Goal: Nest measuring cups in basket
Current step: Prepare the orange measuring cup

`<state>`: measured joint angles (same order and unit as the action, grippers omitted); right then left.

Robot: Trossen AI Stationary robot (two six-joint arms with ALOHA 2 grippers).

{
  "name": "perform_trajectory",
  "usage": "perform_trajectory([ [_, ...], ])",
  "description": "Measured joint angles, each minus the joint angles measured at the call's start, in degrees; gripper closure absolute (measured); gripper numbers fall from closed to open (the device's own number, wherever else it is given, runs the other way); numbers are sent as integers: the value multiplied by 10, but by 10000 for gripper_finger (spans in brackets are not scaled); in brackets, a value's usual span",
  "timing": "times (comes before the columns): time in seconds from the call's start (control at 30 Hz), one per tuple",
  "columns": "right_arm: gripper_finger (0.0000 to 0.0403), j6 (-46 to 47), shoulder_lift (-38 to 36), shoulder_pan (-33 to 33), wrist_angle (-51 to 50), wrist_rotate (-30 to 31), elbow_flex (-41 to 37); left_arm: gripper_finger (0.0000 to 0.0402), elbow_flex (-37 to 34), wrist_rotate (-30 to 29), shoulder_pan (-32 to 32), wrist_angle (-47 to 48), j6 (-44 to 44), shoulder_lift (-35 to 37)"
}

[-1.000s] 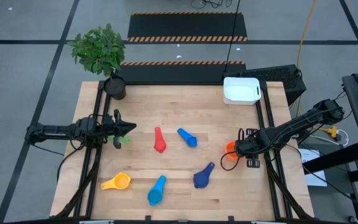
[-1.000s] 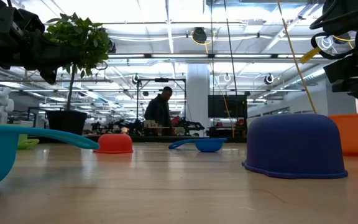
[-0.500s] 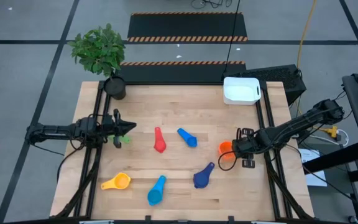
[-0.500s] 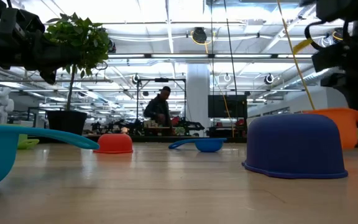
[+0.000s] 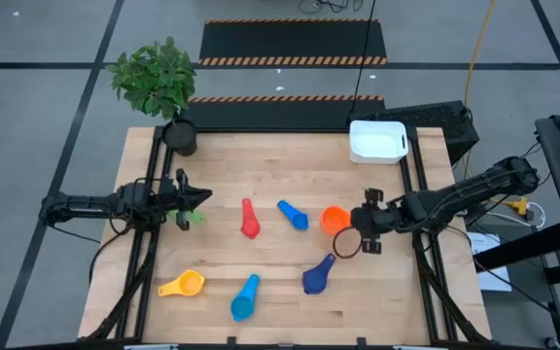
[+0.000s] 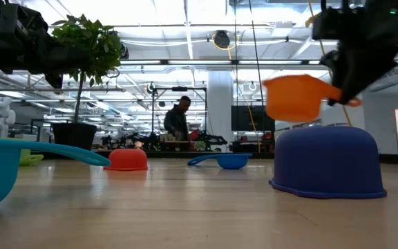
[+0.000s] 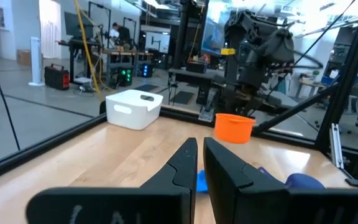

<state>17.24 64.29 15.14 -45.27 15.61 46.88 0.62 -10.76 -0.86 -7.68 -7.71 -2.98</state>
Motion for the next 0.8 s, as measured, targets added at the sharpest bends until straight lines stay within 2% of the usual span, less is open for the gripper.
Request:
perform_trajectory([
  [0.43, 272, -181, 23, -141, 259, 9, 4, 369, 0, -18, 0, 1, -1, 0],
  [0.63, 272, -247, 84, -189, 391, 5, 4, 369, 0, -28, 0, 1, -12, 0],
  [0.8, 272, -271, 156, -220, 408, -8, 45, 369, 0, -29, 0, -11, -15, 0],
])
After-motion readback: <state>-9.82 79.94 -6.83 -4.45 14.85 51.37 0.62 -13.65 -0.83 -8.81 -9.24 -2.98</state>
